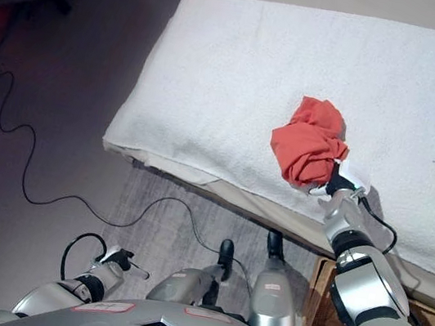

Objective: Put the clothes on the bed into the basket.

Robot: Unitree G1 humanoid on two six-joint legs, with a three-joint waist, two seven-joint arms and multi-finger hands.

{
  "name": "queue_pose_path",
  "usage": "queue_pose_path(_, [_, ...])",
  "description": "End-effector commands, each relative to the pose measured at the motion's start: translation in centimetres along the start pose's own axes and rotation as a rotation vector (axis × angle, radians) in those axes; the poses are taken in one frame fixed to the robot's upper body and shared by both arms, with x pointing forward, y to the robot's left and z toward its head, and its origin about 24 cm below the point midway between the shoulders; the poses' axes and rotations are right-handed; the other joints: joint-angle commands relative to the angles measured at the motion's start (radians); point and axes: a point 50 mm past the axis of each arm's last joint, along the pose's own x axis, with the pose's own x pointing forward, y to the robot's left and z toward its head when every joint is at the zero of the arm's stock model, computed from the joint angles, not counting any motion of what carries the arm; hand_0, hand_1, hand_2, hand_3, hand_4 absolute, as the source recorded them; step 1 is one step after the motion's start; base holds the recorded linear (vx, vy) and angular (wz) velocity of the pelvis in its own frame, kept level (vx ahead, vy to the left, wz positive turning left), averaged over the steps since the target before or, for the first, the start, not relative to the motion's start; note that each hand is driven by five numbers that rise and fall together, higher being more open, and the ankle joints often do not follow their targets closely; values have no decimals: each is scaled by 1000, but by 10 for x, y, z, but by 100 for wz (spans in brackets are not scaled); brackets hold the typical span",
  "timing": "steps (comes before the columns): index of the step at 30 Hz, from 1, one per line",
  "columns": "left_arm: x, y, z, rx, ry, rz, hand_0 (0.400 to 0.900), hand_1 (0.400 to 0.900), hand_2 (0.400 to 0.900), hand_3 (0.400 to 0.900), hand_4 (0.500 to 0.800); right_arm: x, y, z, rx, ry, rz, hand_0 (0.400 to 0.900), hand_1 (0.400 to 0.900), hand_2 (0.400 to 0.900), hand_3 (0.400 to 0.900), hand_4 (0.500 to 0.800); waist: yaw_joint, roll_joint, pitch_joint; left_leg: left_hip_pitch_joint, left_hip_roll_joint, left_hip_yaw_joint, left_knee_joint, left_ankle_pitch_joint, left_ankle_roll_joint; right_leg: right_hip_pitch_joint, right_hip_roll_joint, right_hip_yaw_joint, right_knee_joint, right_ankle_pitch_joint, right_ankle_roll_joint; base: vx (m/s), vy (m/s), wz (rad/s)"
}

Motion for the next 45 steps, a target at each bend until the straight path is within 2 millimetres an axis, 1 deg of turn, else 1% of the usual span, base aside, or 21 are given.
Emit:
queue_pose_path(1, [5, 23, -24, 51, 142, 106, 900, 900, 900, 900, 800, -6, 19, 40, -1, -123, 51, 900, 900, 900, 900, 800, 6, -23, -35, 79, -39, 78, -5, -74, 47, -23, 2, 137, -1, -34, 32, 0, 0, 0])
queue_pose_path(2, [5, 23, -22, 46, 137, 107, 900, 900, 900, 900, 800, -7, 19, 46, 18, -137, 51, 900, 900, 900, 900, 800, 7, -27, -38, 75, -37, 81, -5, -75, 46, -29, 3, 138, -1, -33, 34, 0, 0, 0])
queue_pose_path(5, [5, 24, -21, 29, 138, 109, 900, 900, 900, 900, 800, -7, 17, 53, 68, -157, 43, 900, 900, 900, 900, 800, 7, -33, -40, 70, -31, 92, -5, -74, 44, -38, 4, 137, -1, -31, 34, -1, 6, -2])
queue_pose_path(7, [5, 26, -24, 20, 147, 113, 900, 900, 900, 900, 800, -10, 15, 64, 138, -197, 33, 900, 900, 900, 900, 800, 9, -37, -37, 70, -31, 97, -5, -76, 44, -42, 7, 142, -1, -29, 35, -8, 29, -14])
queue_pose_path(10, [6, 28, -27, 4, 153, 118, 900, 900, 900, 900, 800, -19, 15, 89, 272, -309, 58, 900, 900, 900, 900, 800, 12, -41, -26, 67, -31, 113, -5, -80, 45, -55, 11, 148, 3, -23, 40, -32, 34, -18])
queue_pose_path(12, [6, 29, -26, -14, 150, 124, 900, 900, 900, 900, 800, -24, 17, 97, 352, -334, 77, 900, 900, 900, 900, 800, 13, -43, -16, 60, -33, 122, -5, -80, 46, -69, 13, 152, 7, -19, 43, -54, 37, -17])
queue_pose_path(15, [6, 32, -27, -40, 152, 131, 900, 900, 900, 900, 800, -26, 15, 105, 424, -350, 81, 900, 900, 900, 900, 800, 19, -39, -4, 44, -35, 133, -5, -77, 46, -93, 11, 154, 12, -11, 46, -57, 45, -10])
queue_pose_path(18, [6, 33, -28, -58, 150, 143, 900, 900, 900, 900, 800, -27, 1, 116, 507, -387, 49, 900, 900, 900, 900, 800, 30, -31, 13, 30, -42, 136, -5, -71, 46, -112, 6, 156, 17, -4, 47, -47, 40, 0])
queue_pose_path(20, [6, 32, -27, -60, 145, 143, 900, 900, 900, 900, 800, -25, -3, 118, 530, -376, 31, 900, 900, 900, 900, 800, 37, -23, 25, 24, -44, 133, -5, -66, 46, -116, 1, 153, 19, -2, 48, -24, 33, 5])
queue_pose_path(22, [6, 33, -26, -59, 134, 149, 900, 900, 900, 900, 800, -24, -10, 125, 547, -387, 12, 900, 900, 900, 900, 800, 49, -14, 38, 18, -48, 129, -5, -60, 46, -119, -3, 149, 17, 1, 48, -26, 23, 8])
queue_pose_path(24, [6, 35, -25, -60, 129, 155, 900, 900, 900, 900, 800, -22, -21, 133, 532, -403, -19, 900, 900, 900, 900, 800, 58, -6, 46, 13, -52, 124, -5, -56, 46, -120, -6, 146, 15, 3, 48, -16, 14, 11])
queue_pose_path(26, [7, 37, -24, -59, 123, 169, 900, 900, 900, 900, 800, -18, -36, 135, 514, -401, -69, 900, 900, 900, 900, 800, 69, 1, 54, 9, -56, 117, -5, -52, 46, -121, -11, 141, 13, 7, 47, -6, 8, 11])
queue_pose_path(27, [7, 37, -24, -59, 123, 169, 900, 900, 900, 900, 800, -18, -36, 135, 514, -401, -69, 900, 900, 900, 900, 800, 69, 1, 54, 9, -56, 117, -5, -52, 46, -121, -11, 141, 13, 7, 47, 4, 3, 16])
queue_pose_path(28, [7, 40, -23, -63, 117, 179, 900, 900, 900, 900, 800, -14, -49, 136, 486, -389, -116, 900, 900, 900, 900, 800, 76, 6, 58, 5, -58, 110, -5, -48, 45, -122, -15, 137, 11, 10, 47, 7, -4, 17])
queue_pose_path(32, [7, 44, -17, -68, 104, 193, 900, 900, 900, 900, 800, -2, -70, 124, 365, -303, -209, 900, 900, 900, 900, 800, 87, 13, 71, -4, -63, 94, -5, -37, 43, -126, -20, 128, 7, 15, 45, -5, -8, 18])
queue_pose_path(35, [7, 47, -14, -74, 90, 209, 900, 900, 900, 900, 800, 3, -83, 115, 342, -245, -271, 900, 900, 900, 900, 800, 92, 18, 76, -9, -66, 87, -5, -34, 41, -126, -21, 125, 4, 17, 46, 1, -7, 6])
queue_pose_path(36, [7, 48, -11, -74, 81, 214, 900, 900, 900, 900, 800, 4, -84, 112, 336, -225, -276, 631, 631, 631, 631, 639, 95, 22, 79, -11, -67, 85, -5, -34, 41, -127, -22, 125, 3, 19, 46, -5, -6, 4])
queue_pose_path(37, [7, 48, -11, -75, 78, 216, 900, 900, 900, 900, 800, 6, -88, 111, 327, -211, -287, 400, 400, 400, 400, 500, 98, 25, 79, -13, -68, 84, -5, -33, 41, -128, -23, 123, 2, 21, 47, -11, -1, 5])
queue_pose_path(39, [7, 50, -8, -76, 63, 224, 900, 900, 900, 900, 800, 7, -98, 110, 327, -204, -316, 400, 400, 400, 400, 500, 102, 31, 80, -21, -70, 81, -5, -29, 40, -134, -25, 123, 0, 25, 48, -5, 0, 4])
queue_pose_path(41, [7, 48, -7, -74, 58, 220, 900, 900, 900, 900, 800, 7, -100, 111, 336, -207, -320, 400, 400, 400, 400, 500, 105, 32, 80, -23, -70, 78, -5, -26, 38, -135, -25, 120, -1, 24, 48, 13, -14, 3])
queue_pose_path(45, [6, 44, -5, -78, 53, 207, 900, 900, 900, 900, 800, 6, -94, 110, 351, -219, -316, 400, 400, 400, 400, 500, 90, 29, 84, -10, -66, 77, -5, -29, 34, -121, -22, 120, -1, 16, 47, 19, -10, -2])
